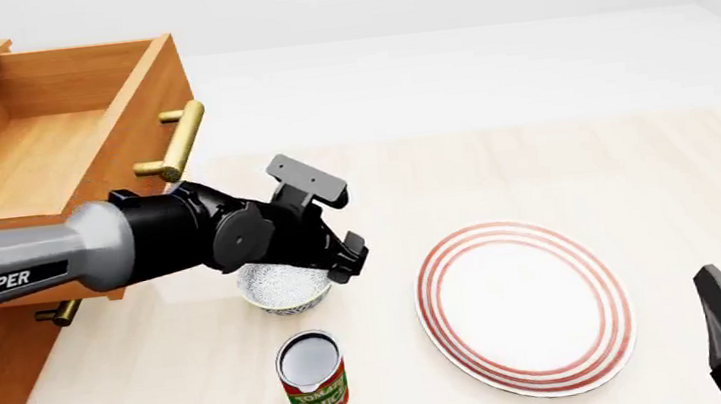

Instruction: Put the bowl in the top drawer of the cabinet.

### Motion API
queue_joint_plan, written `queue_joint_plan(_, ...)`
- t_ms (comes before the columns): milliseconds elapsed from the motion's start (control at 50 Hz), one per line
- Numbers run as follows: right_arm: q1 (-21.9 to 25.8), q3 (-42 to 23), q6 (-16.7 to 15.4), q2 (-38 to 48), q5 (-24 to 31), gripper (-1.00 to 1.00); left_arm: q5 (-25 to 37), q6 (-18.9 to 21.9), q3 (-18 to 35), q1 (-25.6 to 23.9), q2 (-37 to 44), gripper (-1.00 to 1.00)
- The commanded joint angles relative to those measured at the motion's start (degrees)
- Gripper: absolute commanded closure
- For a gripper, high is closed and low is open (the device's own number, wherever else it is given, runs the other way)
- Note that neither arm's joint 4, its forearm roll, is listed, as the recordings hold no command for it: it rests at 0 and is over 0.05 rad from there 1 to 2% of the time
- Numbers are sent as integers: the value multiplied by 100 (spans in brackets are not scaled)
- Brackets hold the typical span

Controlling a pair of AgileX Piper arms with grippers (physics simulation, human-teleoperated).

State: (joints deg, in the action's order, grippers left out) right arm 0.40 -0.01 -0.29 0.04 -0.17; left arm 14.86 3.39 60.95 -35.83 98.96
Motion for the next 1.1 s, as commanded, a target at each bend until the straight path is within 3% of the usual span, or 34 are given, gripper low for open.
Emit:
queue_joint_plan(20,2,0,-4,0,-7,-100,-175,-33,-43,0,195,-100)
queue_joint_plan(1100,3,0,-30,-1,-34,-100,-727,-300,-317,-38,736,-100)
